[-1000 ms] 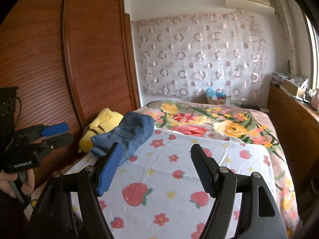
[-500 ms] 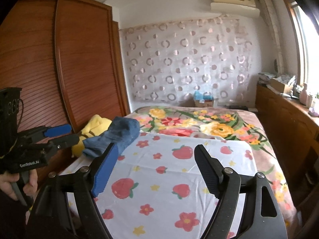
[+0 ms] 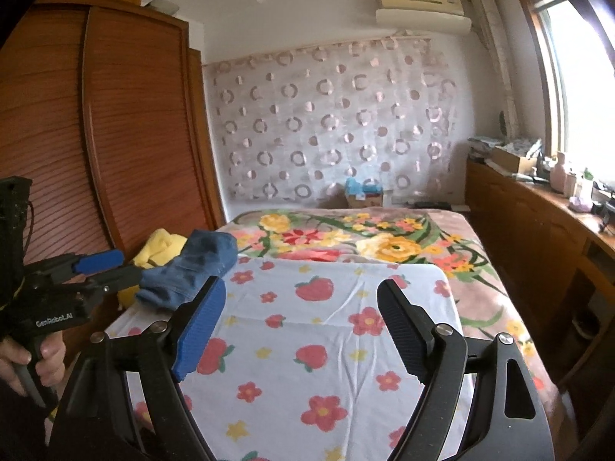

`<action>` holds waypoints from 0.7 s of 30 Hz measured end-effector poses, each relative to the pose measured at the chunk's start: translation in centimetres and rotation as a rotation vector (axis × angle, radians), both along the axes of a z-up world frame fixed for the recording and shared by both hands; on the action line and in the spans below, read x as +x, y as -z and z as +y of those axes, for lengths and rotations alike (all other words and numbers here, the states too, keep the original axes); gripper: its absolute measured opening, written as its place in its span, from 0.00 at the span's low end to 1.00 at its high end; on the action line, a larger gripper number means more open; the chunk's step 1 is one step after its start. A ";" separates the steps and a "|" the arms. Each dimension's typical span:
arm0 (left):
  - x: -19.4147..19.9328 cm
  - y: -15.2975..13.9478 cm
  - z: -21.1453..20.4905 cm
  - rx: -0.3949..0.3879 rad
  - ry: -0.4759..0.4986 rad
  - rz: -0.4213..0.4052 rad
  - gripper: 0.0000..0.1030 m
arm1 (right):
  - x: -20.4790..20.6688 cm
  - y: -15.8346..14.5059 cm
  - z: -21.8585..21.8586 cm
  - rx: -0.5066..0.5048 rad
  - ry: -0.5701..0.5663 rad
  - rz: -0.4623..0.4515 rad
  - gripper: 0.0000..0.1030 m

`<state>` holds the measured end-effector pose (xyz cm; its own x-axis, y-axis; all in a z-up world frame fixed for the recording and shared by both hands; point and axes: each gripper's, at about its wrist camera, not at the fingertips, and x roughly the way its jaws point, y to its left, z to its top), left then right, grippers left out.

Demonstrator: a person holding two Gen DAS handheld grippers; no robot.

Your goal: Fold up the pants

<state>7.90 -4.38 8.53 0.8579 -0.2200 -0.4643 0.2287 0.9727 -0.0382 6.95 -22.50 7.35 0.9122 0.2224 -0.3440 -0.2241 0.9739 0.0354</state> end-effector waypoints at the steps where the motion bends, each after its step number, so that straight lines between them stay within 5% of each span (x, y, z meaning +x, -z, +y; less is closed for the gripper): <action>1: -0.1 0.2 0.0 -0.001 -0.007 0.000 0.53 | -0.2 0.1 0.0 -0.004 0.004 -0.002 0.81; 21: -3.2 1.5 2.8 0.003 -0.141 -0.015 0.53 | -2.7 1.0 2.1 -0.011 0.020 -0.020 0.81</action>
<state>4.73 -1.58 7.01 0.8869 -0.0951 -0.4520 0.0898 0.9954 -0.0333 4.23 -20.36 6.32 0.9234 0.2000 -0.3277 -0.2048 0.9786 0.0203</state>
